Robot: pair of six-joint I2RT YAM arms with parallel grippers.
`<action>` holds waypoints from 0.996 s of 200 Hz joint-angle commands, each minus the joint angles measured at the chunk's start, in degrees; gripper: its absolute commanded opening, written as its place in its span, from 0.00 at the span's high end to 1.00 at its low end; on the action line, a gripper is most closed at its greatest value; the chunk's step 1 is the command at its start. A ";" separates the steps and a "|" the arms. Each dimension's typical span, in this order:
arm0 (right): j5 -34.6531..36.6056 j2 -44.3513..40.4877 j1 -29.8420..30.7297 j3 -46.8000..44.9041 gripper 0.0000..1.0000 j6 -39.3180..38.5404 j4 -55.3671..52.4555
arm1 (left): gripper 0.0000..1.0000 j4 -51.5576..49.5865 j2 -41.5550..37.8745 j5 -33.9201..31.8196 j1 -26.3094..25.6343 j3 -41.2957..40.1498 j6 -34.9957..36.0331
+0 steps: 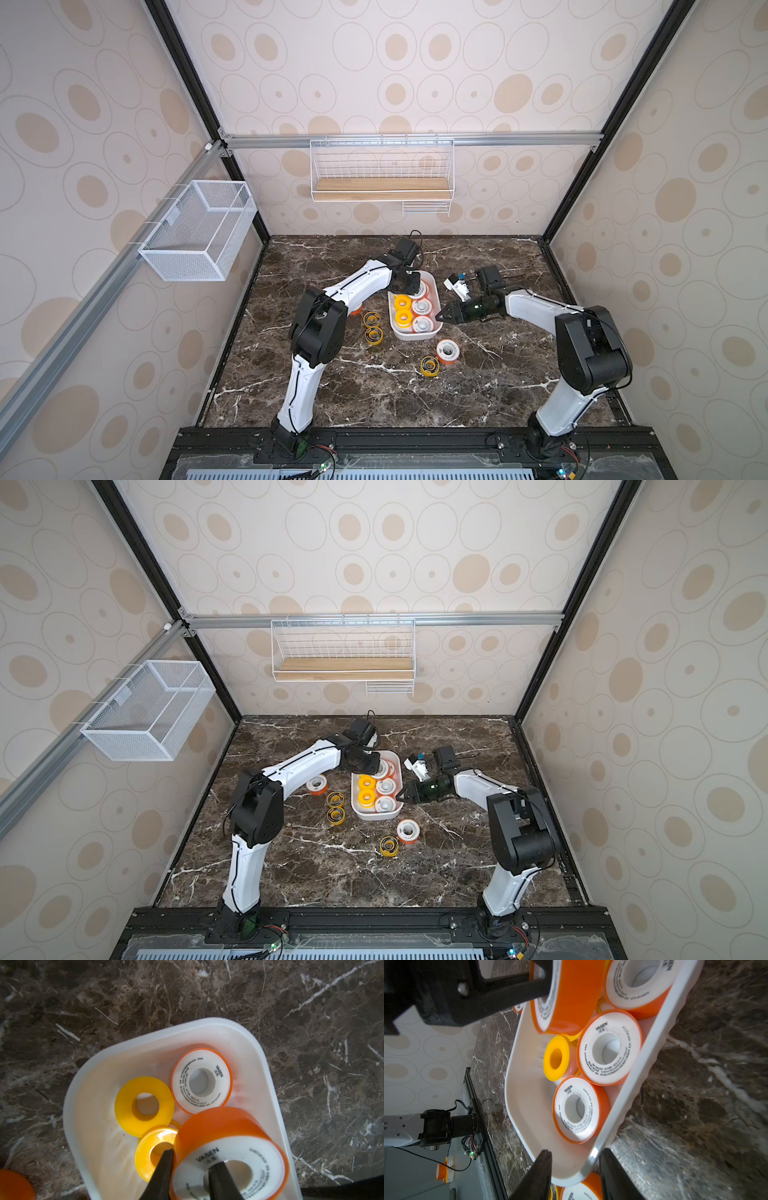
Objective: Put the sealing tape into the storage box
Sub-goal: Adjust the storage box at the center of the board, then place the sealing tape in the storage box.
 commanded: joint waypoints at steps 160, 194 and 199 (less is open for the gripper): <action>-1.35 -0.53 2.39 1.36 0.56 -2.37 -2.98 | 0.74 -2.69 8.79 0.04 0.85 10.96 -3.09; -1.04 -1.07 2.43 1.25 0.56 -2.66 -3.41 | 0.74 -3.40 9.97 -0.10 0.86 12.90 -3.18; -1.08 -1.07 2.39 1.23 0.56 -2.79 -3.42 | 0.74 -3.40 10.15 -0.08 0.83 13.09 -3.09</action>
